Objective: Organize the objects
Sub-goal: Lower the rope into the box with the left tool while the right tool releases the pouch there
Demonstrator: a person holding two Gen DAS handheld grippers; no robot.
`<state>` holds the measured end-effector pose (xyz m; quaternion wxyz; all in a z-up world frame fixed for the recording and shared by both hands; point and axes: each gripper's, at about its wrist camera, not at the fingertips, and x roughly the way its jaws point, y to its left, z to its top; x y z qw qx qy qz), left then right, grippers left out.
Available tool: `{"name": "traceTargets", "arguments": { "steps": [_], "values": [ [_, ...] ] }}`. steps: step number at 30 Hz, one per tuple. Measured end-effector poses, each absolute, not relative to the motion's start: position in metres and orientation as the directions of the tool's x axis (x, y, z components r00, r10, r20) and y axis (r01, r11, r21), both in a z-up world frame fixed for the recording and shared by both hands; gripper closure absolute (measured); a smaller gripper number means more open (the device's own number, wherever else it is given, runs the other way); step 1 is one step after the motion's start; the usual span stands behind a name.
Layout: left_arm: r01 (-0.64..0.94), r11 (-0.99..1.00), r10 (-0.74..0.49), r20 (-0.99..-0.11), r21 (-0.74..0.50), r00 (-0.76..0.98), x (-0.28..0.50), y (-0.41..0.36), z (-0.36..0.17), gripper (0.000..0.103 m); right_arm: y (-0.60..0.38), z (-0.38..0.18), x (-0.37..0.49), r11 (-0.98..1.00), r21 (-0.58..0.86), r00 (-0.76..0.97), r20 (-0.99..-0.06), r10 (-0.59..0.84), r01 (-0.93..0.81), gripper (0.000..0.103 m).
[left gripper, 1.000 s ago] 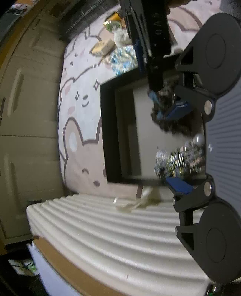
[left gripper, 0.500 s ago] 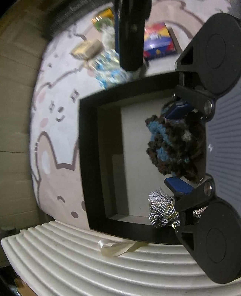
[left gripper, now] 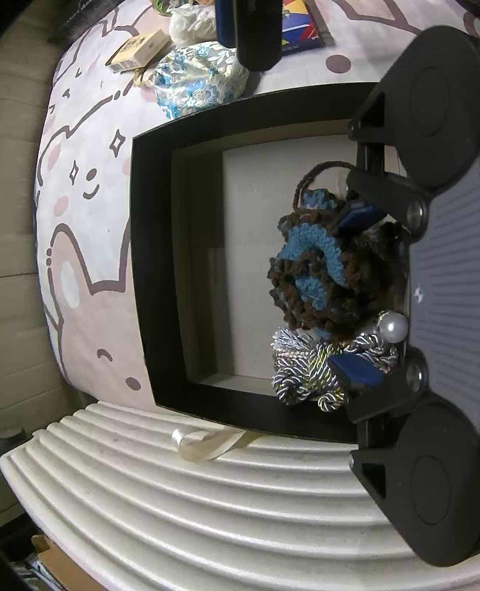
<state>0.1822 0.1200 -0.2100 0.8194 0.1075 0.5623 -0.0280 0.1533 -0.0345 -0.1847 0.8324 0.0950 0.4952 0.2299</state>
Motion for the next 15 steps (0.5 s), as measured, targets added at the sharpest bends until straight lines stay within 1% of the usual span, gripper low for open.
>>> {"name": "traceTargets", "arguments": {
  "steps": [3,11,14,15],
  "values": [
    [0.171,0.974,0.075,-0.921,0.151,0.382,0.177,0.119,-0.203,0.020,-0.034,-0.183,0.153,0.873,0.385,0.403,-0.778,0.482,-0.300,0.053],
    [0.104,0.992,0.018,-0.904,0.069,0.428,0.164,0.130,-0.173,0.016,-0.032,-0.171,0.148,0.862,0.360,0.417,-0.764,0.492,-0.356,0.052],
    [0.086,0.995,-0.001,-0.896,0.041,0.443,0.158,0.132,-0.162,0.014,-0.034,-0.166,0.146,0.859,0.349,0.426,-0.759,0.493,-0.374,0.047],
    [0.083,0.996,-0.008,-0.894,0.032,0.448,0.156,0.132,-0.159,0.012,-0.035,-0.164,0.144,0.860,0.341,0.431,-0.757,0.491,-0.380,0.042]
  ]
}}
